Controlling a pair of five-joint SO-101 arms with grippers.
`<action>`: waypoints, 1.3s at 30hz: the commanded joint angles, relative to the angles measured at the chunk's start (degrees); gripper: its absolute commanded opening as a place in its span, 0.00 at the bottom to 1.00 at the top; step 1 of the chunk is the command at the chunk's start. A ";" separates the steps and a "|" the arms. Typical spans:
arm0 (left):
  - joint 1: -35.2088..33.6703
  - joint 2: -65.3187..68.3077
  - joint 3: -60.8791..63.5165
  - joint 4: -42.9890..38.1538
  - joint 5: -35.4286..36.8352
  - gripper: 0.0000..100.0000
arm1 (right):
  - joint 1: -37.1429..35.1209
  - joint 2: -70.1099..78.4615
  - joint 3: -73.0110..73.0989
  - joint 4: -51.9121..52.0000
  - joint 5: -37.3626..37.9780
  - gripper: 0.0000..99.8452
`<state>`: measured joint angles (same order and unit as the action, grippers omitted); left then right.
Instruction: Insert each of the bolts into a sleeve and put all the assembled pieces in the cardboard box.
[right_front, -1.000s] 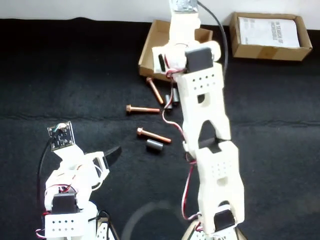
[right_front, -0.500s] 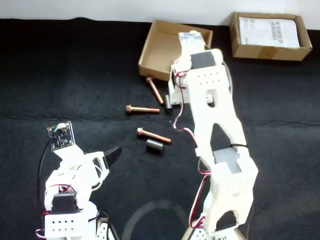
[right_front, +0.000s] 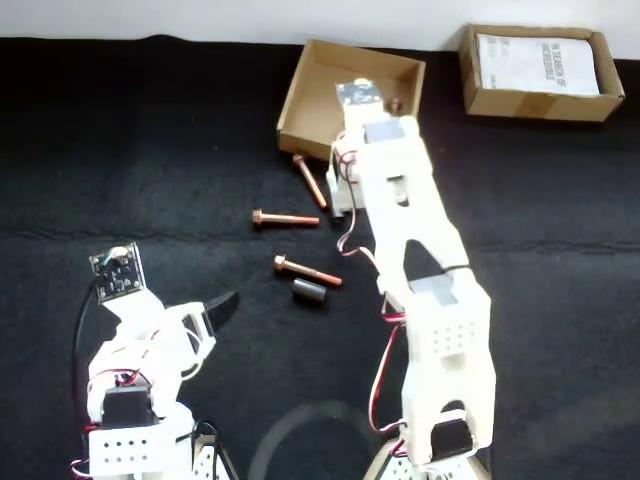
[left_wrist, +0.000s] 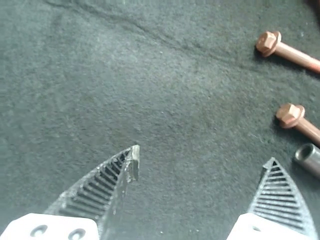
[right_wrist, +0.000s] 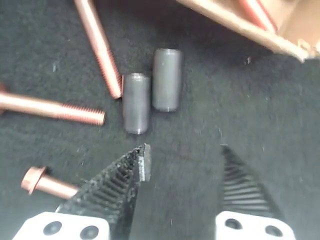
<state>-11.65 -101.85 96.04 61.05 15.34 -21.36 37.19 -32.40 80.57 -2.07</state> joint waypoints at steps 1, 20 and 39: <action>-1.10 -1.71 1.10 -1.14 -0.09 0.37 | -0.31 0.31 -0.57 -2.68 2.37 0.13; -1.19 -1.71 1.10 -1.14 -0.18 0.37 | -1.01 0.84 -1.98 -11.74 7.30 0.13; -1.19 -1.80 1.10 -1.14 -0.18 0.37 | -0.48 22.73 -22.02 -5.49 7.30 0.06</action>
<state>-12.09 -101.85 96.04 60.97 15.34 -21.63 57.93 -50.24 73.63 4.79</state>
